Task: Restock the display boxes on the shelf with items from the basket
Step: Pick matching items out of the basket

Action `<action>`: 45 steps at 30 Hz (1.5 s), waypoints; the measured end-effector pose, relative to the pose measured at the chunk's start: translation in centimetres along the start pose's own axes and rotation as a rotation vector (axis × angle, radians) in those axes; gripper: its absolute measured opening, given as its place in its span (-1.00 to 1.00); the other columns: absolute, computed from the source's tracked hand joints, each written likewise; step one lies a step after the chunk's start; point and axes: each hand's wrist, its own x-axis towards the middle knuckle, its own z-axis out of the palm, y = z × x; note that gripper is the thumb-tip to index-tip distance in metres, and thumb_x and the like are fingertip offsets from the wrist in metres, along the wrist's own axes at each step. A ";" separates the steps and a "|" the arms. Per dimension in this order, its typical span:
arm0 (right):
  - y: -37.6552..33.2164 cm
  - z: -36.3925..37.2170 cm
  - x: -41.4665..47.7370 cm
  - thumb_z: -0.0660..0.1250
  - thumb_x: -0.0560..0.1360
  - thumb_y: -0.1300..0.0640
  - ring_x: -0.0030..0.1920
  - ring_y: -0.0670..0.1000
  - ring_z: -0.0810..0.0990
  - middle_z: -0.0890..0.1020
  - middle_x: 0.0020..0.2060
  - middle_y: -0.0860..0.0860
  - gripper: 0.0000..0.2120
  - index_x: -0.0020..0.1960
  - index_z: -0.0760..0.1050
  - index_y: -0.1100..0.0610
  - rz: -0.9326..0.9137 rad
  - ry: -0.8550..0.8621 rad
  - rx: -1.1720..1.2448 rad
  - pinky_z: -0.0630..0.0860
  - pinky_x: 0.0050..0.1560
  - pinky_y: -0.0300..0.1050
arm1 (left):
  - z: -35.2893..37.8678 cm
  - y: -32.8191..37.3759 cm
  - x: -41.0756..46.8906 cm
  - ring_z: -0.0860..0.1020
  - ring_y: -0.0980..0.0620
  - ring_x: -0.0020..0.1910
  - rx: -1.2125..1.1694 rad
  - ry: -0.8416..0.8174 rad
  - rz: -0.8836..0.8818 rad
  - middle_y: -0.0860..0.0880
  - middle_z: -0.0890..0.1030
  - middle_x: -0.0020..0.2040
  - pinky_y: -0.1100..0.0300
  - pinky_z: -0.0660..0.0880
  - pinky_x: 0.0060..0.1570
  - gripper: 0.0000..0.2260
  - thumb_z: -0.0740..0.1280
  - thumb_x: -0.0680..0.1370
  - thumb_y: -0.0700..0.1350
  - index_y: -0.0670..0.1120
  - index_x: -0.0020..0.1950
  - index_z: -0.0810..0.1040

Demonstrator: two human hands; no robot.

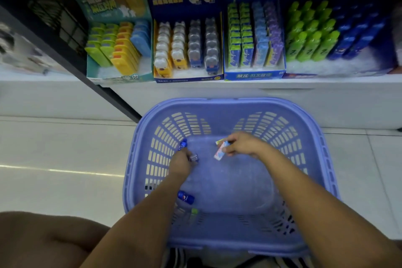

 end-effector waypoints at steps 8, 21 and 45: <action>-10.0 -9.3 -9.6 0.42 0.41 0.33 -0.17 -0.14 0.59 0.67 -0.10 0.10 -0.81 0.00 0.62 0.16 -0.333 0.093 0.022 0.53 -0.06 -0.35 | -3.3 11.0 -1.7 0.44 0.03 -0.33 -0.577 -0.337 0.101 -0.12 0.48 -0.30 0.29 0.47 -0.33 -0.81 0.40 0.46 -0.32 -0.11 -0.22 0.45; -13.0 -11.6 -11.6 0.44 0.42 0.23 -0.28 -0.25 0.54 0.57 -0.28 -0.16 -0.88 -0.07 0.56 0.09 -0.725 0.937 -0.138 0.51 -0.19 -0.43 | -9.6 19.8 -7.4 0.62 0.02 -0.20 -0.809 -0.473 0.376 -0.04 0.58 -0.17 0.24 0.59 -0.19 -0.93 0.28 0.58 -0.17 -0.08 0.03 0.53; -13.8 -9.7 -12.5 0.46 0.37 0.31 -0.16 -0.12 0.48 0.47 0.10 -0.07 -0.56 0.19 0.56 -0.01 -0.774 0.709 -0.329 0.42 -0.11 -0.41 | -10.9 20.5 -7.4 0.59 0.10 -0.34 -0.982 -0.348 0.353 -0.11 0.63 -0.18 0.32 0.53 -0.32 -0.90 0.33 0.55 -0.18 -0.18 0.04 0.54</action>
